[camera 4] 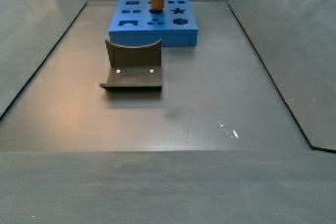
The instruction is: Insert the round object.
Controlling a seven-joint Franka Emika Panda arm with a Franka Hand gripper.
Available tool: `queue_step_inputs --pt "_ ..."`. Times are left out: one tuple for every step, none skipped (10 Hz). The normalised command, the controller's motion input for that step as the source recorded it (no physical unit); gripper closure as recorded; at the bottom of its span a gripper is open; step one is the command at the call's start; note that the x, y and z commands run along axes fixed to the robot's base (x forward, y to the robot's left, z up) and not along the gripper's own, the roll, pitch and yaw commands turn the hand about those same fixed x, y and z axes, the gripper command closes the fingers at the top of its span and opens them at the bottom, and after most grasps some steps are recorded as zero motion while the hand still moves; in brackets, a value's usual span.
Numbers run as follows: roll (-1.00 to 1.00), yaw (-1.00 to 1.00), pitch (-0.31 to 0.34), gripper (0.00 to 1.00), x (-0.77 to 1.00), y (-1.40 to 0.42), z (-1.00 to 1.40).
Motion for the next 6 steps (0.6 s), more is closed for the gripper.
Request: queue_step_inputs --pt "0.0 0.0 0.024 1.0 0.06 0.01 -0.01" --pt "0.0 0.0 0.011 1.0 0.03 0.0 0.0" --pt "0.0 0.0 0.0 1.0 0.03 0.0 0.0" --pt "0.0 0.0 0.0 1.0 -0.03 -0.02 -0.12" --pt "0.02 -0.01 0.0 1.0 -0.1 0.0 -0.19" --pt "0.0 0.0 -0.011 1.0 -0.03 0.0 -0.24"
